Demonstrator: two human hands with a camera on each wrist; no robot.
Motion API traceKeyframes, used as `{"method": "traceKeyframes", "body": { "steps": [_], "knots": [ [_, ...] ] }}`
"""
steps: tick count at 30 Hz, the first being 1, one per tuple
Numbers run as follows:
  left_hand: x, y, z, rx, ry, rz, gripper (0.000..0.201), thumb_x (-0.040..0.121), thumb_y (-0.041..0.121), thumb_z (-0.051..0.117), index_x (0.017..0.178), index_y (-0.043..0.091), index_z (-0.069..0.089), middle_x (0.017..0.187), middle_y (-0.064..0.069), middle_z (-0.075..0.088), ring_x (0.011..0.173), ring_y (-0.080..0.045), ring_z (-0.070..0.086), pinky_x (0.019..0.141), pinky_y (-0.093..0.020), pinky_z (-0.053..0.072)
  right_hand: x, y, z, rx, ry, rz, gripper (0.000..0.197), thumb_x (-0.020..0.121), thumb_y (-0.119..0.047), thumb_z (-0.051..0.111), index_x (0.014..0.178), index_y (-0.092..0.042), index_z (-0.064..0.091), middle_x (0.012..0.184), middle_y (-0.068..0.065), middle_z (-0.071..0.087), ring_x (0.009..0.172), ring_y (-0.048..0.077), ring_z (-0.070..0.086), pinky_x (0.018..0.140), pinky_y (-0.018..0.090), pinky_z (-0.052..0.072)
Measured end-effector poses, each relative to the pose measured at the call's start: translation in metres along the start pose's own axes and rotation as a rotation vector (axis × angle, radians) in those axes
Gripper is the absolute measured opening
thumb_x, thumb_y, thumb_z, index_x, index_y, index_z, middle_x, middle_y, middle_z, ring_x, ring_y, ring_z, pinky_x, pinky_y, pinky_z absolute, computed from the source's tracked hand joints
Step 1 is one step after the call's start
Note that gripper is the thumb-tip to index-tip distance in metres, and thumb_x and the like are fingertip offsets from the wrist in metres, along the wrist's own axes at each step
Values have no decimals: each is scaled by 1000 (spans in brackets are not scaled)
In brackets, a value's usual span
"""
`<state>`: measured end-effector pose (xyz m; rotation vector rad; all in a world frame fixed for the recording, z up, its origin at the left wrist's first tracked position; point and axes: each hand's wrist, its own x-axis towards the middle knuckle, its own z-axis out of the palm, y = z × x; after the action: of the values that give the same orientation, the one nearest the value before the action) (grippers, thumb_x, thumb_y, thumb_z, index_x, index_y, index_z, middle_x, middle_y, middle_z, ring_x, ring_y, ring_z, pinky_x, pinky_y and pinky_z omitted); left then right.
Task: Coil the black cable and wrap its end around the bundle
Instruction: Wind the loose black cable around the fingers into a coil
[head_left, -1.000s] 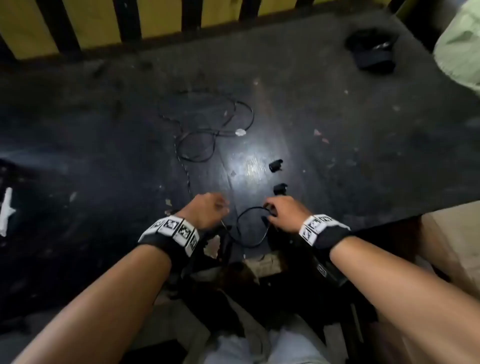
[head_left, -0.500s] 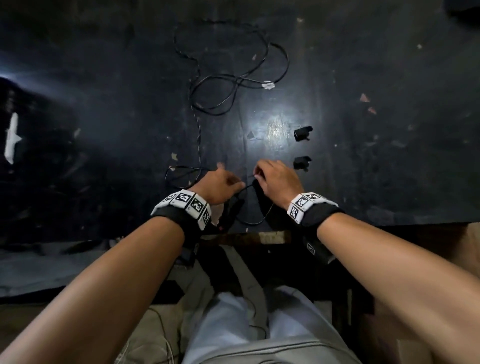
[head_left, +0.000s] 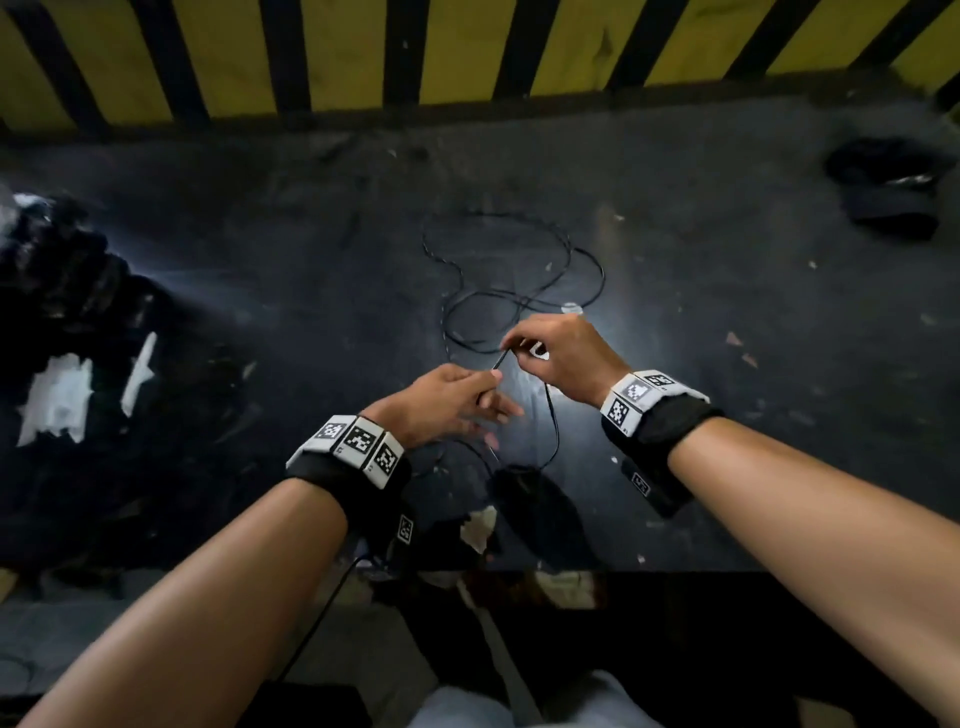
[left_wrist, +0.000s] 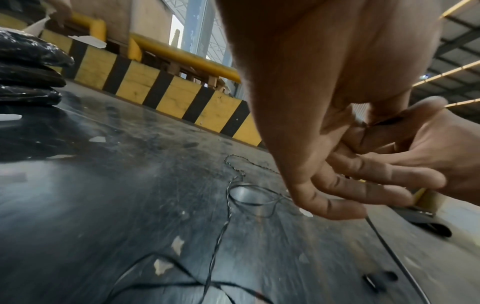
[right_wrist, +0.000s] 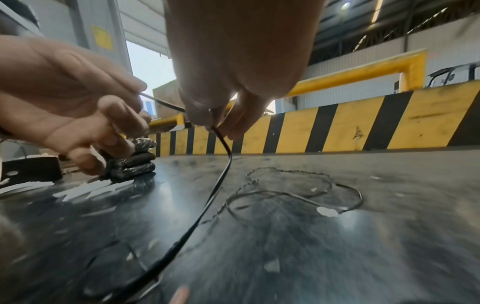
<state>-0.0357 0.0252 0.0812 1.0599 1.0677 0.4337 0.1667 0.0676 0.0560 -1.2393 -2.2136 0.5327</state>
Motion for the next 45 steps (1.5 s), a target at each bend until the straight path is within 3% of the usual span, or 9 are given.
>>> {"method": "traceKeyframes", "body": {
  "steps": [6,9,14,22,25,31,35,39,45],
  "knots": [
    [-22,39,-37,14,-189,40,47,105,35,46,65,11,53,120,-18,73,102,-24,70,92,-41,48,33,-38,-10,68,79,-17,16,82,-5,73,96,-14,76,89,-2,76,79,11,71,75,32,59],
    [-34,57,-51,-43,-284,114,46,106,35,39,114,4,72,136,-22,63,118,-30,65,100,-42,47,40,-53,-9,131,62,33,14,83,-19,77,97,-18,76,87,-8,75,79,8,70,73,28,56],
    [-45,85,-74,-145,-320,209,49,109,33,26,152,14,43,153,-15,50,142,-32,45,120,-48,31,22,-72,23,226,-1,119,11,92,-19,69,97,-19,78,80,-16,71,69,-2,65,70,23,52],
    [-43,84,-113,-92,-297,73,47,99,50,40,145,49,46,154,-5,49,133,-42,52,118,-59,28,9,-122,58,258,-175,198,19,101,-17,55,105,-14,73,85,-7,72,71,12,72,73,29,59],
    [-41,79,-120,-101,-292,37,45,100,50,37,144,51,47,154,-7,49,133,-53,48,116,-64,29,13,-128,53,78,-272,153,22,101,-20,52,105,-17,73,98,2,76,84,16,71,78,32,57],
    [-33,65,-128,-97,-278,-20,44,105,47,36,148,47,43,154,-17,45,117,-47,61,113,-64,34,36,-141,22,-195,-449,252,24,99,-25,53,112,-14,69,105,12,72,90,29,70,76,40,59],
    [-30,55,-125,-65,-253,-17,46,102,46,47,147,40,49,125,-13,68,97,-38,59,98,-56,35,53,-156,-14,-271,-463,224,18,98,-22,55,107,-22,71,100,3,67,81,21,63,65,30,47],
    [-32,52,-123,-48,-249,-55,45,87,49,67,127,28,68,130,-15,68,119,-56,46,100,-60,29,70,-175,-51,-288,-417,172,12,94,-29,65,100,-24,74,93,-3,68,74,17,68,71,41,60],
    [-32,53,-116,-56,-340,-117,47,100,48,41,147,45,46,150,-18,52,126,-56,45,106,-56,44,105,-182,-90,-331,-280,91,9,89,-33,74,92,-24,76,96,-3,68,84,18,66,74,37,58]
  ]
}}
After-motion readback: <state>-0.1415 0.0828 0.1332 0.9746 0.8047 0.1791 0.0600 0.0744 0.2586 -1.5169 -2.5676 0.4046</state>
